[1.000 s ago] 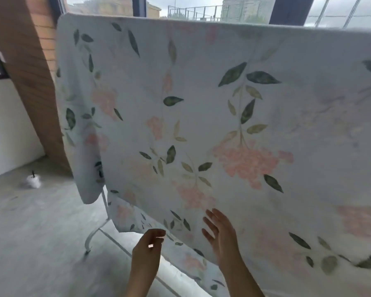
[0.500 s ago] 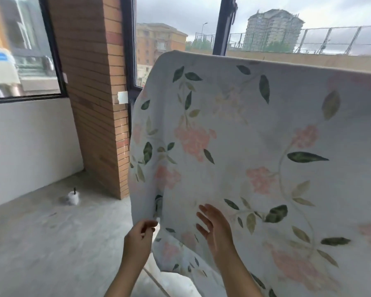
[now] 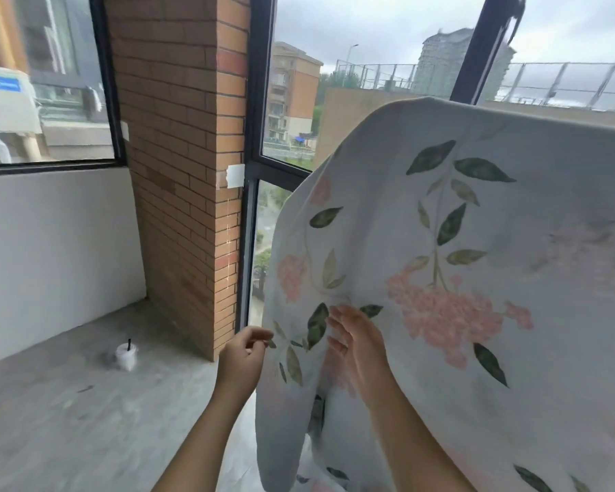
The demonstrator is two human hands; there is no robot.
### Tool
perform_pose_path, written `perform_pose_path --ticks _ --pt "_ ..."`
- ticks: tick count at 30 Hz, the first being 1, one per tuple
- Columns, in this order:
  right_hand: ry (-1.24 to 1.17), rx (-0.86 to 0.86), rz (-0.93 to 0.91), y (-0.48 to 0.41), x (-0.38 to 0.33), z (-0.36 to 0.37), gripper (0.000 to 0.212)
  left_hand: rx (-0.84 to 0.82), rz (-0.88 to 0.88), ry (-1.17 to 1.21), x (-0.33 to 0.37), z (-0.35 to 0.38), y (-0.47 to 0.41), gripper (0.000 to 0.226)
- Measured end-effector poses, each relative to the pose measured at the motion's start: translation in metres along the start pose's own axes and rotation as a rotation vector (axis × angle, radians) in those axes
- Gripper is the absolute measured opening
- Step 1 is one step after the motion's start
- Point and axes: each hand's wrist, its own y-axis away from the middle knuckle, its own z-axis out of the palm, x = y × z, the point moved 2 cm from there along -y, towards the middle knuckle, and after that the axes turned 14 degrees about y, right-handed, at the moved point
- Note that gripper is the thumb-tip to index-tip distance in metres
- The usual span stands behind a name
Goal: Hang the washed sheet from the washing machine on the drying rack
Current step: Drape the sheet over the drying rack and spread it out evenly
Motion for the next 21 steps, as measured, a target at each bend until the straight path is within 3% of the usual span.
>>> perform_pose_path --ticks 4,9,11,12,14,16,18,21 --pt "0.091 0.113 -0.101 -0.031 -0.024 0.032 0.018 -0.119 -0.041 0.085 -0.004 0.0 -0.1 0.023" --pt "0.171 0.38 -0.138 -0.045 -0.054 0.068 0.019 -0.447 -0.527 0.549 -0.014 0.023 -0.216 0.058" --pt "0.222 0.479 -0.154 -0.052 -0.066 0.08 0.021 -0.539 -0.6 0.559 -0.027 0.032 -0.257 0.086" --pt "0.259 0.519 -0.166 -0.055 -0.071 0.087 0.023 -0.579 -0.589 0.562 -0.028 0.032 -0.272 0.088" --pt "0.332 0.574 -0.191 -0.061 -0.08 0.098 0.024 -0.671 -0.579 0.567 -0.014 0.028 -0.285 0.067" --pt "0.407 0.6 -0.2 -0.064 -0.089 0.106 0.02 -0.738 -0.61 0.575 0.007 0.024 -0.289 0.063" --pt "0.481 0.624 -0.213 -0.07 -0.099 0.113 0.019 -0.774 -0.546 0.72 0.025 0.017 -0.302 0.069" --pt "0.547 0.627 -0.244 -0.08 -0.118 0.124 0.022 -0.889 -0.427 0.924 0.066 -0.008 -0.318 0.041"
